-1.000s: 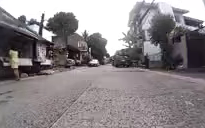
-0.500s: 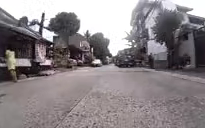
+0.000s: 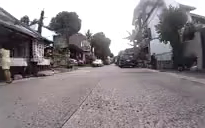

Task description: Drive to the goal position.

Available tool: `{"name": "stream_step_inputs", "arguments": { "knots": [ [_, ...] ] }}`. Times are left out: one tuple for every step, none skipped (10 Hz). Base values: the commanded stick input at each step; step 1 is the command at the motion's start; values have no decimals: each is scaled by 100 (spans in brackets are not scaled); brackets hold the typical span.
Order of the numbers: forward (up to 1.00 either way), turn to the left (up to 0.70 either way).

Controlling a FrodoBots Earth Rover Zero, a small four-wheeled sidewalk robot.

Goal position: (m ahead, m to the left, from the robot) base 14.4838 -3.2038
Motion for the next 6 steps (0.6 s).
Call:
{"name": "stream_step_inputs", "arguments": {
  "knots": [
    [70,0],
    [70,0],
    [70,0],
    [70,0],
    [70,0],
    [70,0]
  ]
}}
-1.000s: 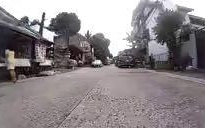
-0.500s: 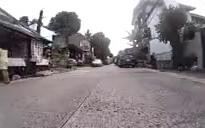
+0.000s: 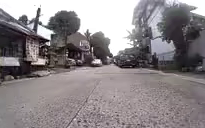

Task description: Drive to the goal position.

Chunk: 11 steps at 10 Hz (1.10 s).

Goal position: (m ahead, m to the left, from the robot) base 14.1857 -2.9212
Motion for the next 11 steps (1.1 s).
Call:
{"name": "stream_step_inputs", "arguments": {
  "knots": [
    [70,0],
    [70,0],
    [70,-15],
    [70,-10],
    [70,0],
    [70,0],
    [70,0],
    [70,0],
    [70,0],
    [70,-11],
    [70,-14]
  ]
}}
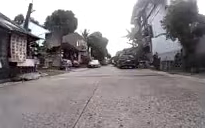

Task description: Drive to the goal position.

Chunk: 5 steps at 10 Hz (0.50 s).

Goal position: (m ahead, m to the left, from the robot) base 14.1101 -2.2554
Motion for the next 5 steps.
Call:
{"name": "stream_step_inputs", "arguments": {
  "knots": [
    [70,0],
    [70,0],
    [70,0],
    [70,0],
    [70,0]
  ]
}}
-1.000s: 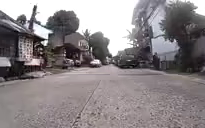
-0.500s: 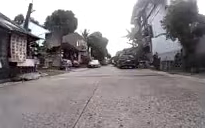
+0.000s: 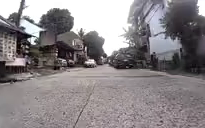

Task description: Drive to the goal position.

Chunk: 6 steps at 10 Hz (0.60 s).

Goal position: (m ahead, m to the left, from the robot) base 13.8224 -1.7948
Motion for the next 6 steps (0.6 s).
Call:
{"name": "stream_step_inputs", "arguments": {
  "knots": [
    [70,0],
    [70,0],
    [70,0],
    [70,0],
    [70,0],
    [70,0]
  ]
}}
